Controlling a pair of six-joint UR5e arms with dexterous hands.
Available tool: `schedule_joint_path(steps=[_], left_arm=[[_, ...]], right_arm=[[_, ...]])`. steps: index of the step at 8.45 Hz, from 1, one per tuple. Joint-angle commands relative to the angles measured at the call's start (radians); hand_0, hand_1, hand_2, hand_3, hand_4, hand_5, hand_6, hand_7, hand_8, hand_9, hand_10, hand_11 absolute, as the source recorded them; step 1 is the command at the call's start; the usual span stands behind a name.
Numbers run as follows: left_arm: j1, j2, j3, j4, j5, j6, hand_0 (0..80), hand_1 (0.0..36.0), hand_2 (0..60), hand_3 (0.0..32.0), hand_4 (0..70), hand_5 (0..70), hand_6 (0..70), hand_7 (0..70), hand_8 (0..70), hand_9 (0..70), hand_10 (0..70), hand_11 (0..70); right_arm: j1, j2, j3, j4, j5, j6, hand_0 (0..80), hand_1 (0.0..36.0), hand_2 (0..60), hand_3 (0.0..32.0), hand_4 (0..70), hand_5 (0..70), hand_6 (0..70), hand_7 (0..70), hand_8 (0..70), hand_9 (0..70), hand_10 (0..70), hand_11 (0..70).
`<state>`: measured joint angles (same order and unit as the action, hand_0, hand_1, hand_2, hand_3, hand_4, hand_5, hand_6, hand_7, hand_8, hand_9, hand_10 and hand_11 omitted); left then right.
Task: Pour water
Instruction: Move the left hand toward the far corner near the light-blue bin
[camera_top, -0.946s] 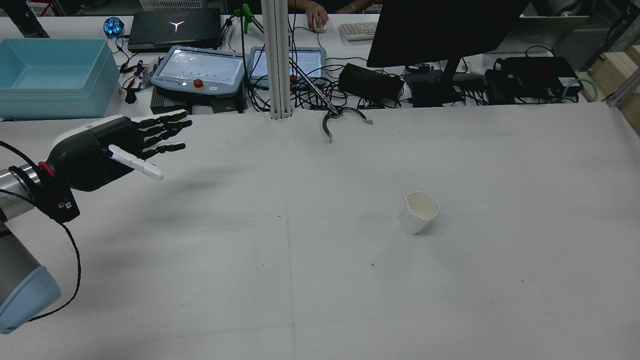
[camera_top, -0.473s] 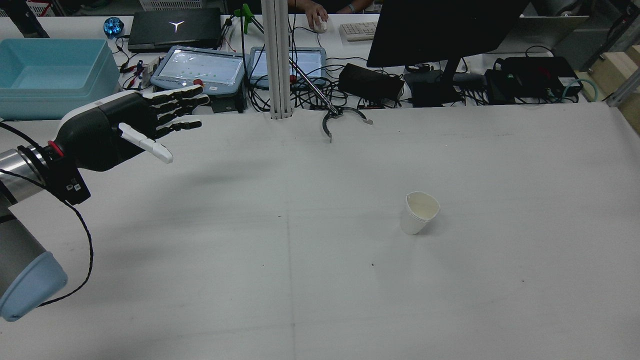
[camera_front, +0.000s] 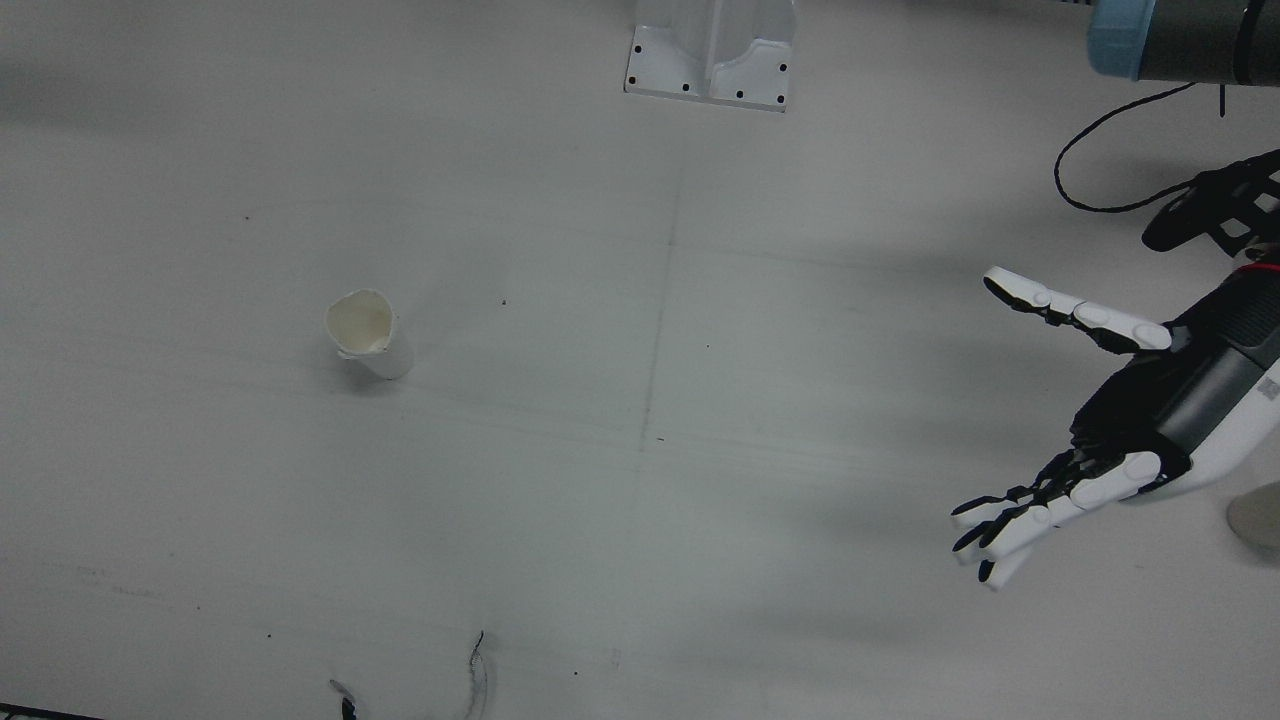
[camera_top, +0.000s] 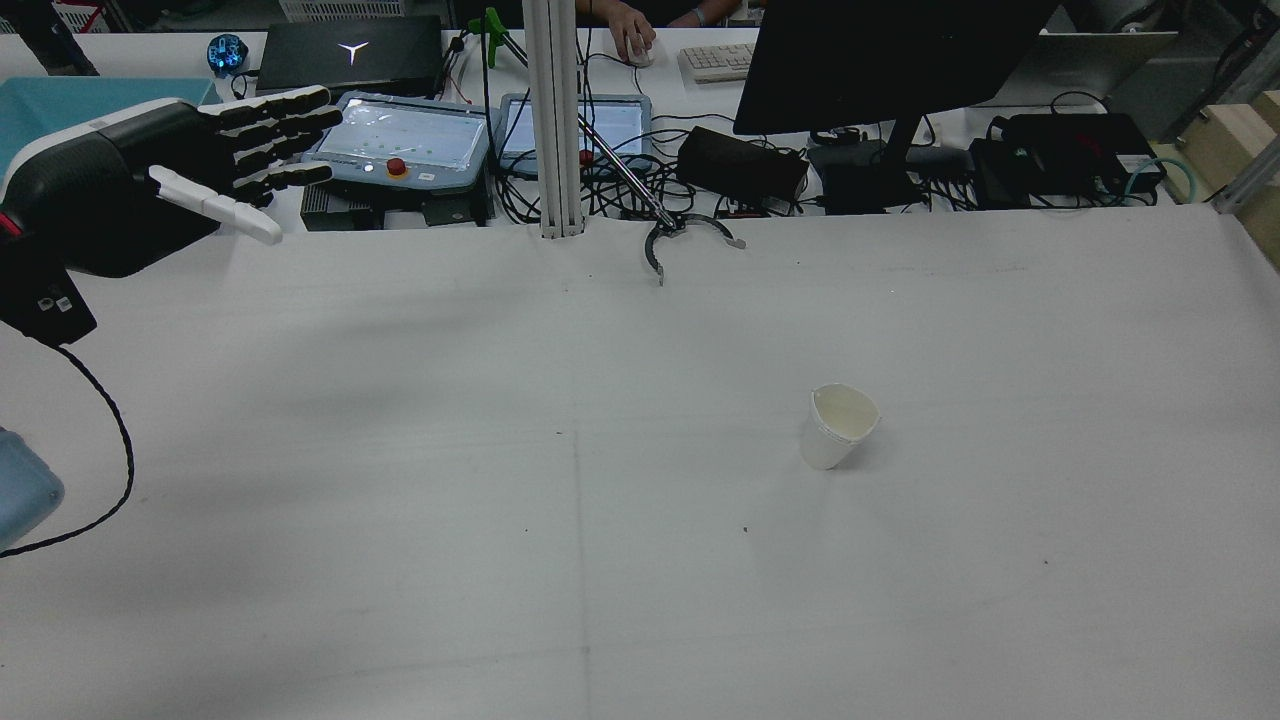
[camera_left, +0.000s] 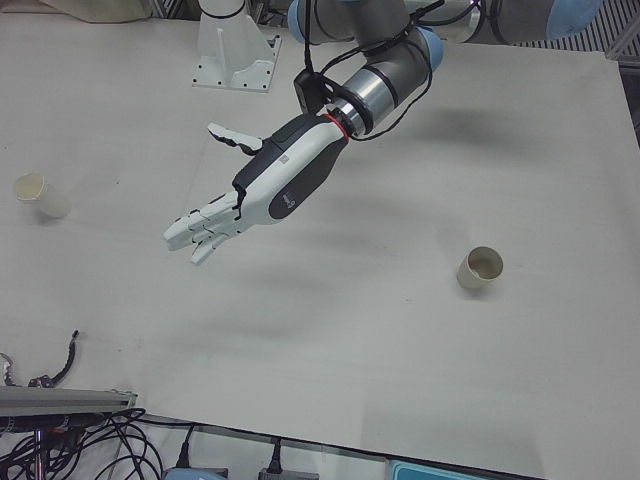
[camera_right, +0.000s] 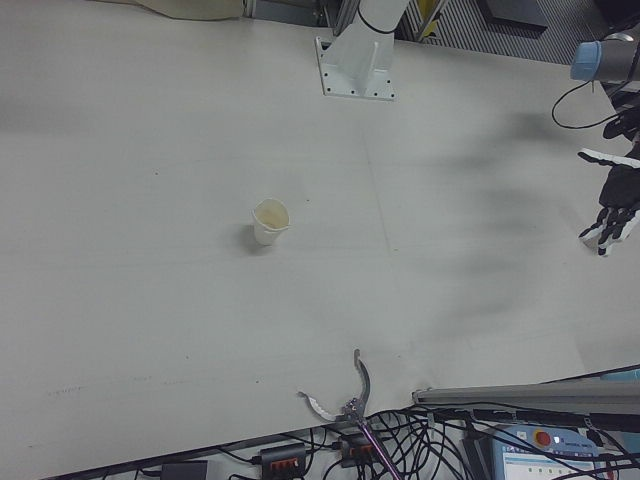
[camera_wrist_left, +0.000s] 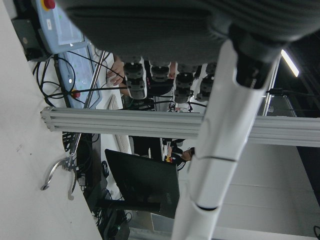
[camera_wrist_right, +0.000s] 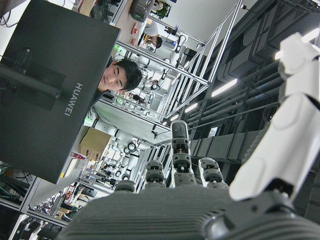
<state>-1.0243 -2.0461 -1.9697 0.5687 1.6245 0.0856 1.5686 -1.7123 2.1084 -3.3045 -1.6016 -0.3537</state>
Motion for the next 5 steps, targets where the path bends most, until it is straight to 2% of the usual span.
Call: schedule_joint_path(steps=[1, 2, 3, 4, 5], left_arm=[[-0.144, 0.090, 0.050, -0.155, 0.008, 0.032, 80.0, 31.3, 0.0, 0.0, 23.2, 0.0, 13.3, 7.9, 6.7, 0.2, 8.5, 16.2], [-0.160, 0.174, 0.157, -0.302, -0.009, 0.042, 80.0, 29.9, 0.0, 0.0, 20.8, 0.0, 10.4, 4.7, 5.3, 0.0, 9.0, 16.8], [-0.190, 0.229, 0.179, -0.353, -0.103, 0.083, 80.0, 28.6, 0.0, 0.0, 22.1, 0.0, 11.9, 6.4, 5.4, 0.0, 9.2, 17.0], [-0.221, 0.312, 0.142, -0.374, -0.168, 0.130, 80.0, 26.2, 0.0, 0.0, 16.9, 0.0, 8.7, 3.9, 4.3, 0.0, 7.8, 14.7], [-0.220, 0.455, 0.112, -0.492, -0.207, 0.251, 80.0, 21.5, 0.0, 0.0, 11.0, 0.0, 4.7, 0.5, 2.6, 0.0, 5.4, 10.9]], right_arm=[[-0.025, 0.065, -0.074, -0.004, 0.000, -0.001, 43.2, 11.5, 22.4, 2.2, 0.4, 7.9, 28.7, 23.1, 10.9, 10.1, 0.0, 0.0], [-0.021, 0.057, -0.094, -0.010, 0.002, 0.001, 42.9, 11.3, 23.0, 2.6, 0.7, 8.1, 29.3, 23.2, 11.6, 11.0, 0.0, 0.0], [0.000, 0.050, -0.100, -0.012, -0.001, 0.001, 42.5, 11.2, 22.9, 2.4, 0.1, 8.1, 29.2, 23.1, 11.9, 11.4, 0.0, 0.0], [0.001, 0.034, -0.114, -0.012, -0.001, -0.002, 42.9, 11.2, 22.6, 2.8, 0.6, 8.1, 29.3, 24.1, 11.4, 10.6, 0.0, 0.0], [-0.021, 0.039, -0.135, -0.010, -0.001, -0.002, 42.9, 11.2, 23.3, 0.2, 2.2, 8.2, 30.6, 25.3, 12.6, 12.2, 0.0, 0.0]])
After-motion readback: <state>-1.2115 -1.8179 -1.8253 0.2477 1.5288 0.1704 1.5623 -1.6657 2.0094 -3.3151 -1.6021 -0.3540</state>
